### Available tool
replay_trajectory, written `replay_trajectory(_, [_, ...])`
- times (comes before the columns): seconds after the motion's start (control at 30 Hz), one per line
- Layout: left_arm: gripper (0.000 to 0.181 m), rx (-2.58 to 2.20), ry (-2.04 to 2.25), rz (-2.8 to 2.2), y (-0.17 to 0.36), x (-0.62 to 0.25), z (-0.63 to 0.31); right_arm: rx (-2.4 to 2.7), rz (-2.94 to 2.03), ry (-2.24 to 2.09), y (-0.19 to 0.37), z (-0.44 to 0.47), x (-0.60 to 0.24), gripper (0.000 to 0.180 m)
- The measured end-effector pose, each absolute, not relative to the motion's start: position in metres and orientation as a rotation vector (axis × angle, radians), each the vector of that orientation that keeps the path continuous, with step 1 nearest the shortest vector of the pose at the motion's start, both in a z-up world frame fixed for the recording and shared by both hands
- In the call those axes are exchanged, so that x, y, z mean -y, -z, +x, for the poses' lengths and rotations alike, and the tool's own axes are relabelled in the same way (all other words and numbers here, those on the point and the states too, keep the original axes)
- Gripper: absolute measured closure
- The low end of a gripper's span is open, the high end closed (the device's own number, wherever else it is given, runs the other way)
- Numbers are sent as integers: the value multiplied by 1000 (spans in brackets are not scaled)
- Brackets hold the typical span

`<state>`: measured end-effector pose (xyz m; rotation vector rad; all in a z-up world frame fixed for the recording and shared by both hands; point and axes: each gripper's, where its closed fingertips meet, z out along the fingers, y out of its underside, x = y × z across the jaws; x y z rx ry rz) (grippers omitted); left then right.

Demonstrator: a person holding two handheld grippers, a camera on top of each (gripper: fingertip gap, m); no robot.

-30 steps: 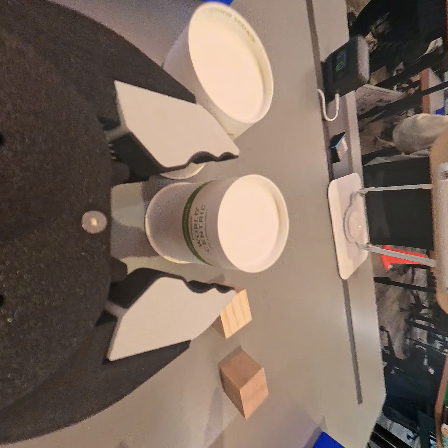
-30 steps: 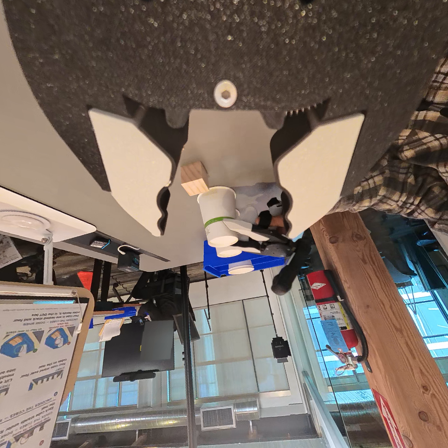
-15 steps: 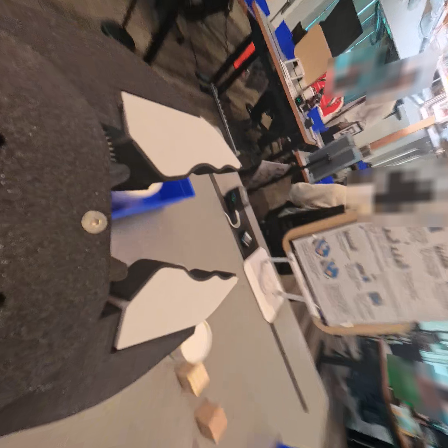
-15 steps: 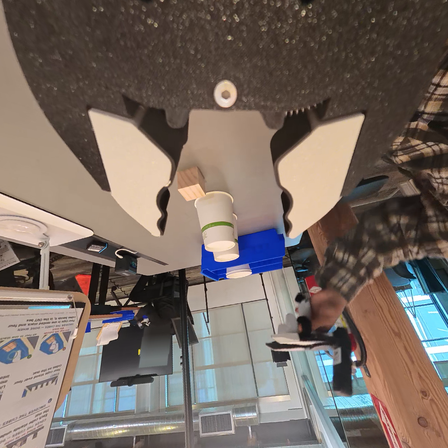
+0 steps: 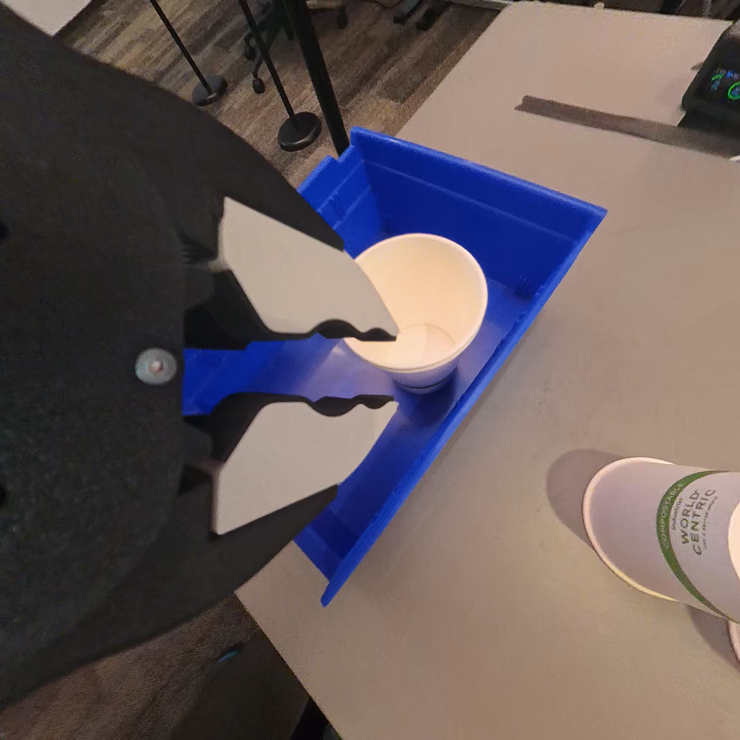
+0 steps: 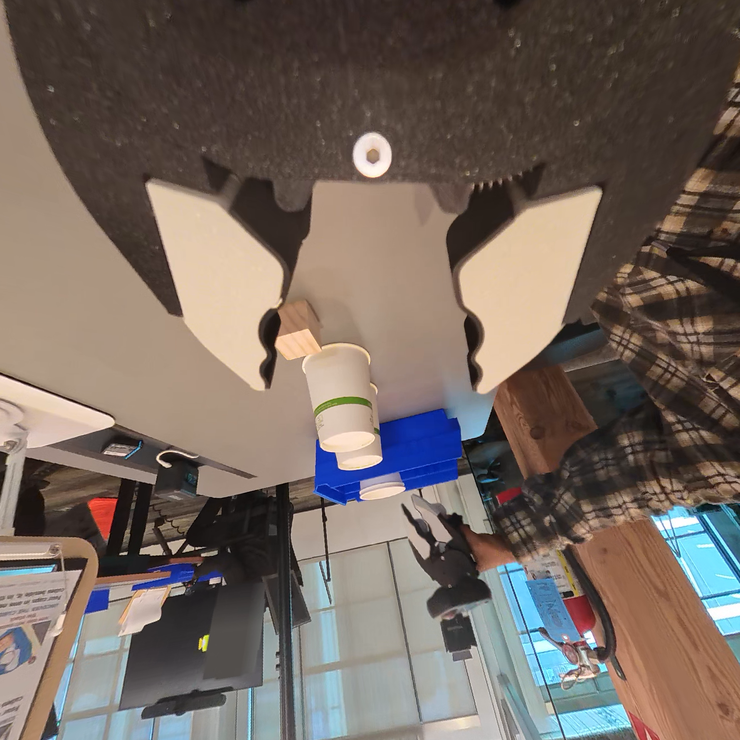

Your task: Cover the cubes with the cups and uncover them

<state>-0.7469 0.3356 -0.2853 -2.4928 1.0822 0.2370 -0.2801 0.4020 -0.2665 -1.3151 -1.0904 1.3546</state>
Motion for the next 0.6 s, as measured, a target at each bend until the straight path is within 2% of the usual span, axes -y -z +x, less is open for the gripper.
replay_trajectory(0.03, [158,-1087,-229,-2494,289,-337,-747,1095,-1319,-1352,267,-281,-402,89])
replay_trajectory(0.6, [178,-1029,-195,-2517,313,-346,-754,1085,-1314,-1358,259,-286,-404,89])
